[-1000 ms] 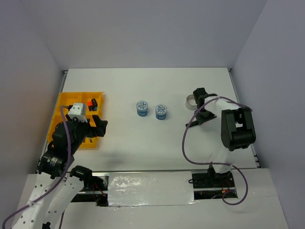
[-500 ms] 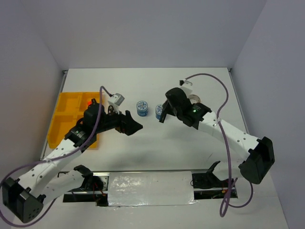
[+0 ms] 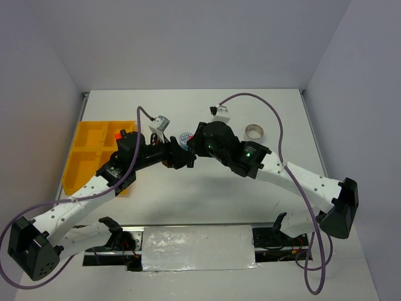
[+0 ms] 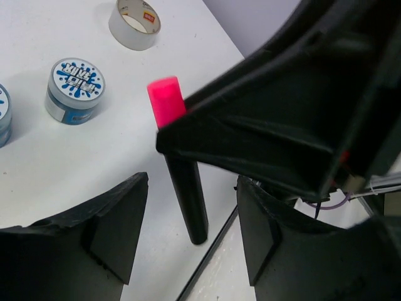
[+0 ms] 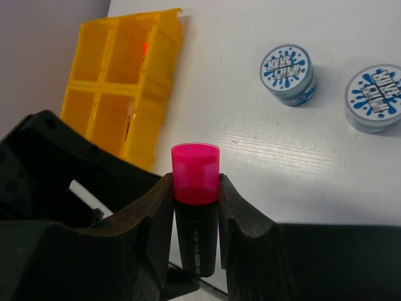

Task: Sort the stationery into containers
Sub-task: Pick up the pen from the center of the board, then place the pen in the storage box.

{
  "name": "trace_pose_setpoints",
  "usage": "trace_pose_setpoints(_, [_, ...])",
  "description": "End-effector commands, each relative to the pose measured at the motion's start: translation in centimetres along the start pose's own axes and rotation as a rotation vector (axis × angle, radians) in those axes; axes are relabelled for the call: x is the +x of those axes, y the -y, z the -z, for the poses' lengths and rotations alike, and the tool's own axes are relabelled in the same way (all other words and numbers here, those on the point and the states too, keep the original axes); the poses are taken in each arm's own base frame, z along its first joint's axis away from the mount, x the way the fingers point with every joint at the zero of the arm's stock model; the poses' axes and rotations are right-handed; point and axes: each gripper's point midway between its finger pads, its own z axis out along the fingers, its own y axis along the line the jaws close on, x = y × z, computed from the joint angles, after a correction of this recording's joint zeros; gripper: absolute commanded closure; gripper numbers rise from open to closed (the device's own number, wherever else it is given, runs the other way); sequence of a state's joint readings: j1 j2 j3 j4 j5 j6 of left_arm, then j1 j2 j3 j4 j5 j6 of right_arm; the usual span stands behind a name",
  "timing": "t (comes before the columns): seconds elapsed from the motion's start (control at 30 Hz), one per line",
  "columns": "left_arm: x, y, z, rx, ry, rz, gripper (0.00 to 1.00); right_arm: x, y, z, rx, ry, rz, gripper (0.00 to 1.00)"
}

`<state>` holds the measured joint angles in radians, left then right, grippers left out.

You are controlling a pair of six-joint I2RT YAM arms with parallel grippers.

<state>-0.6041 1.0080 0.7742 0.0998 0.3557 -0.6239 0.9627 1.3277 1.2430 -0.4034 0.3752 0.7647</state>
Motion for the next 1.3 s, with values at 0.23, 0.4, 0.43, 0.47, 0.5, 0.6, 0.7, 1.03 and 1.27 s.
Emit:
trace_pose_setpoints(0.23, [-0.7, 1.1, -1.1, 0.08, 0.043, 0.024, 0.87, -2.2, -3.5, 1.7, -0.124, 0.065, -0.045, 1.0])
trace_pose_setpoints(0.4, [-2.2, -2.4, -0.7, -0.129, 0.051, -0.025, 1.0, -1.8, -2.0, 1.5, -0.131, 0.067, -0.057, 0.0])
trace_pose_setpoints(0.43, [-2.9, -4.3, -0.2, -0.206, 0.06, -0.023, 1.0, -2.5, -1.5, 2.2, -0.146, 0.083, -0.077, 0.0])
trace_pose_setpoints(0.47, [-3.0, -6.4, 0.6, -0.299, 0.046, -0.003, 1.0, -3.9, -0.2, 2.1, -0.137, 0.117, -0.106, 0.0])
trace_pose_setpoints(0.5, [-3.2, -8.0, 1.0, -0.347, 0.044, 0.015, 1.0, -3.5, 1.4, 1.9, -0.11, 0.112, -0.114, 0.0])
trace_pose_setpoints(0.6, [-5.3, -15.4, 4.5, -0.612, 0.092, 0.091, 1.0, -4.7, 6.0, 2.4, -0.039, 0.159, -0.163, 0.0])
trace_pose_setpoints(0.7, [-7.4, -21.5, 8.7, -0.882, 0.108, 0.087, 1.0, -4.3, 7.8, 3.1, -0.05, 0.157, -0.154, 0.0])
trace_pose_setpoints(1.03, [-12.0, -33.0, 13.7, -1.201, 0.066, 0.162, 0.89, -1.6, 9.6, 3.5, -0.064, 0.08, 0.022, 0.0])
trace_pose_setpoints(1.27, [-8.6, -37.9, 13.7, -1.284, -0.064, 0.255, 0.76, -1.2, 10.5, 3.3, -0.051, 0.06, 0.068, 0.0])
